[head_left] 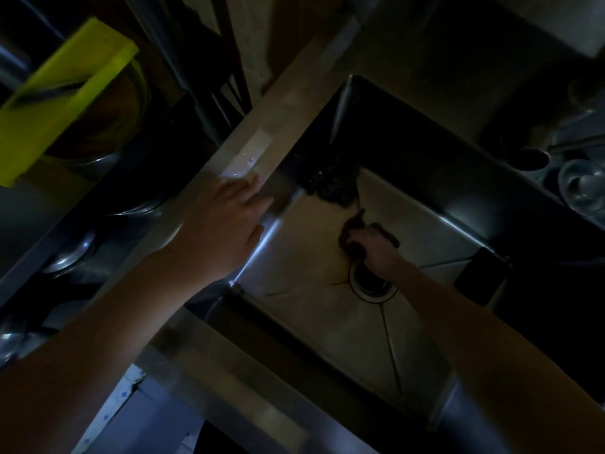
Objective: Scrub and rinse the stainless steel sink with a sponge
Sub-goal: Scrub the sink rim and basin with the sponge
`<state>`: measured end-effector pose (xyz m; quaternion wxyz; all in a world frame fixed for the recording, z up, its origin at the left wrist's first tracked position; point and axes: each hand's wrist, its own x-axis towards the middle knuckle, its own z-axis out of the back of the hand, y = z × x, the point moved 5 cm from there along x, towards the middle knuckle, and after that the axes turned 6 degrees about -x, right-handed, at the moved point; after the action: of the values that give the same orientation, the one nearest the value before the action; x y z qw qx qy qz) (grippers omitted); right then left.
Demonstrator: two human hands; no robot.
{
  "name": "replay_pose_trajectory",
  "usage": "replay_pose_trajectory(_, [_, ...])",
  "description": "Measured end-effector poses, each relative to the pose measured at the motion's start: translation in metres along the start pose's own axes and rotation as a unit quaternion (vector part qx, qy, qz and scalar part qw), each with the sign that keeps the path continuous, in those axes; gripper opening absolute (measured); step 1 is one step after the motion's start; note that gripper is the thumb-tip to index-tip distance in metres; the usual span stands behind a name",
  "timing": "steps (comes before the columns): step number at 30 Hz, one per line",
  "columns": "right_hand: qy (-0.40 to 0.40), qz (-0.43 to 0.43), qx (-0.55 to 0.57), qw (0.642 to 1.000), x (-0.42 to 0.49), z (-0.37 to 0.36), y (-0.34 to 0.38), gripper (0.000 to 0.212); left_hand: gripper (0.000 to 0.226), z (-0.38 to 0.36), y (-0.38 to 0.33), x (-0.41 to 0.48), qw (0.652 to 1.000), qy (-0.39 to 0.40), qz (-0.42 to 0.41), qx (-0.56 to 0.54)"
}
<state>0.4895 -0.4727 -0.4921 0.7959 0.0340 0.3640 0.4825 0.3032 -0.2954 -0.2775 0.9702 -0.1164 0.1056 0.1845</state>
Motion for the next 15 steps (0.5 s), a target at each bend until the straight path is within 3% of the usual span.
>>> replay_pose_trajectory(4, [0.071,0.015,-0.062,0.995,-0.032,-0.009,-0.002,0.049,0.043,0.007,-0.004,-0.002,1.0,-0.006,0.005,-0.004])
replay_pose_trajectory(10, [-0.047,-0.145,0.144,0.978,-0.049,0.004,0.004,0.039,0.036,0.01,-0.004,-0.004,1.0,-0.006,-0.005,0.022])
replay_pose_trajectory(15, [-0.079,-0.065,0.164,0.981,-0.057,-0.015,0.076,0.046,0.036,0.009,-0.003,-0.004,0.999,-0.008,-0.022,0.037])
